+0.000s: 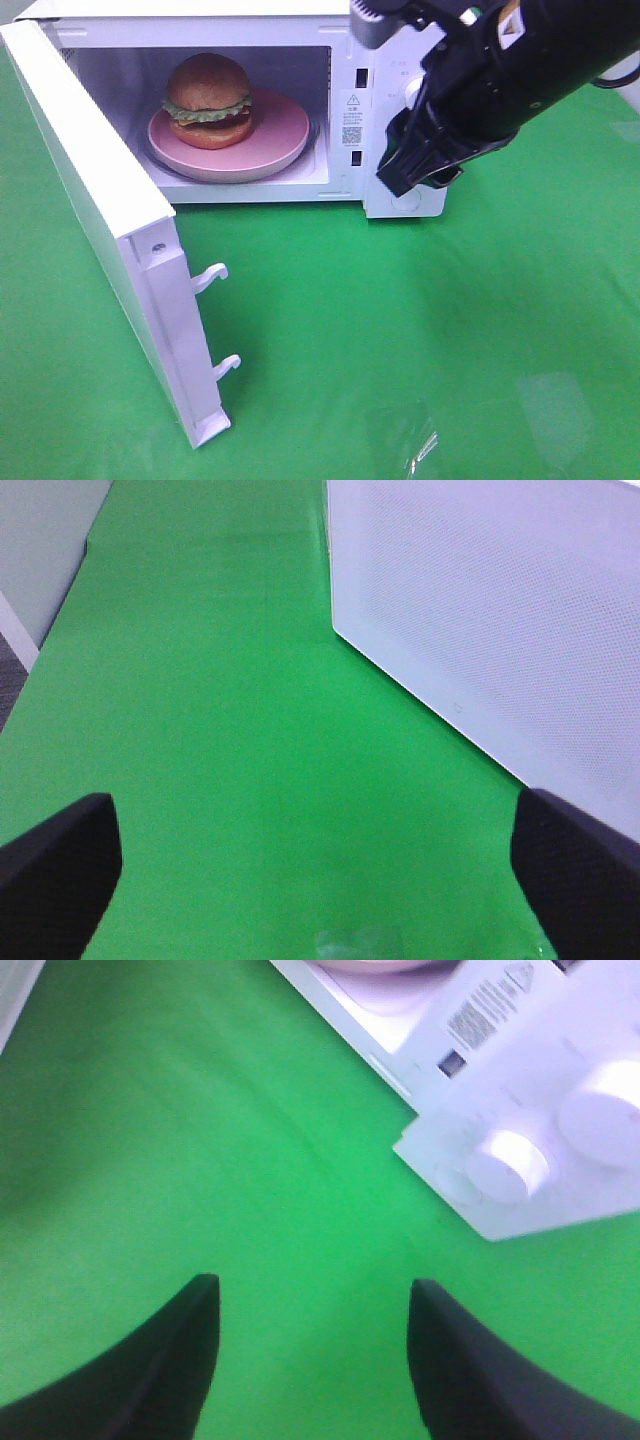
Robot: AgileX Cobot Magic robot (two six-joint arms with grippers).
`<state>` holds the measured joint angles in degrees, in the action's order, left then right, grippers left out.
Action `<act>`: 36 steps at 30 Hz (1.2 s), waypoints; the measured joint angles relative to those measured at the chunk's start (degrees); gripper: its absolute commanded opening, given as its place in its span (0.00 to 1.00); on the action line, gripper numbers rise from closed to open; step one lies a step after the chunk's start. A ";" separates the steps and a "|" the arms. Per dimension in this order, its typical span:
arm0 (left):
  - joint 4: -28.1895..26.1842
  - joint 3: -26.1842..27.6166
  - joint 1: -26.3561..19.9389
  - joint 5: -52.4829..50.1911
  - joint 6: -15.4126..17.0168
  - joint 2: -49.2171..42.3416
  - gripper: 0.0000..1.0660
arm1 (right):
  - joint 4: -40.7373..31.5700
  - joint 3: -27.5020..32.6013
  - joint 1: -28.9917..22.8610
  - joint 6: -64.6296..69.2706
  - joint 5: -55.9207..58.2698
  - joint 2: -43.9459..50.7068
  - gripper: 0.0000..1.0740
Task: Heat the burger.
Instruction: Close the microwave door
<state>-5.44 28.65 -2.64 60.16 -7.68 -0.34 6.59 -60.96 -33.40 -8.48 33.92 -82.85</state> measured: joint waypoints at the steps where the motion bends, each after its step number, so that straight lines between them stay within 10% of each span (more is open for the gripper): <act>1: 0.00 0.00 0.00 0.00 0.00 0.00 0.92 | -1.20 0.17 2.29 2.12 2.35 1.95 0.54; 22: 0.00 0.00 0.00 0.00 0.00 0.00 0.92 | -2.46 0.92 7.05 9.63 22.57 17.99 0.72; 36: 0.00 0.00 0.00 0.00 0.00 0.00 0.92 | -1.78 18.79 7.79 11.57 21.08 39.36 0.71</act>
<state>-5.44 28.65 -2.64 60.16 -7.68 -0.34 4.81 -42.17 -25.61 3.09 55.00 -43.49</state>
